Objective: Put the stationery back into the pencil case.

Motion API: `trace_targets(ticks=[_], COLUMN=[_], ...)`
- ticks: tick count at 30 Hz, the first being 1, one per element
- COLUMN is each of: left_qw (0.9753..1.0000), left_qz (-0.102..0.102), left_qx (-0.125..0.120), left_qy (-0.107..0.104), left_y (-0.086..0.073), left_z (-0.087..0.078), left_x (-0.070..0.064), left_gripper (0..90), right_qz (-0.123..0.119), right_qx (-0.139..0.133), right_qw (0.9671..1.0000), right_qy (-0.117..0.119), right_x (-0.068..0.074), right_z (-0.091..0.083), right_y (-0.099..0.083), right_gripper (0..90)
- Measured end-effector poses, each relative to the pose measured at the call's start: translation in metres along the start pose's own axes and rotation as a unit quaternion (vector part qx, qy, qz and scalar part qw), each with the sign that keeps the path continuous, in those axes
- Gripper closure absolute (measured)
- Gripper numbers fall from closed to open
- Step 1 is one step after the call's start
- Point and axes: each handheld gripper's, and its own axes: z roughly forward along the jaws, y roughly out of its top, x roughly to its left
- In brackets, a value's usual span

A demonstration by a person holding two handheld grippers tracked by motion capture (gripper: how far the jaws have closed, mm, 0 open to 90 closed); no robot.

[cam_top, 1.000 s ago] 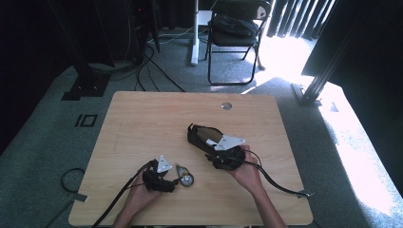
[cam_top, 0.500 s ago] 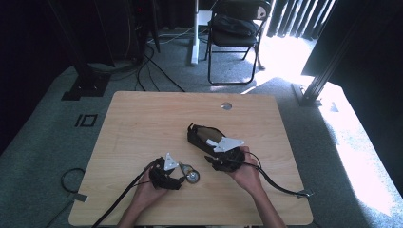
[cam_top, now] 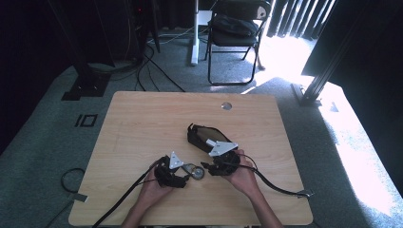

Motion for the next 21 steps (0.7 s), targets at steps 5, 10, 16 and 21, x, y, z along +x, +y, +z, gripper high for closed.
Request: trace_targets(ticks=[5,10,16,21], left_qw=[0.9999,0.9998,0.9996,0.9992], left_qz=[0.005,0.0,-0.01,-0.016], left_qx=[0.008,0.007,0.007,0.007], left_qy=[0.011,0.017,0.025,0.036], left_y=[0.0,-0.003,-0.007,-0.01], left_z=[-0.003,-0.004,-0.007,-0.01], left_x=[0.004,0.008,0.016,0.022], left_gripper=[19.4,19.2,19.1,18.7], right_qz=[0.004,0.015,0.026,0.018], right_qx=[0.005,-0.004,-0.015,-0.016], right_qw=[0.9999,0.9999,0.9995,0.9997], right_qy=[0.01,0.003,-0.011,-0.009], right_x=[0.005,0.01,0.02,0.033], right_z=[0.01,0.013,0.011,0.015], right_y=[-0.003,-0.003,0.002,0.014], right_gripper=[44.2,37.8,29.5,29.5])
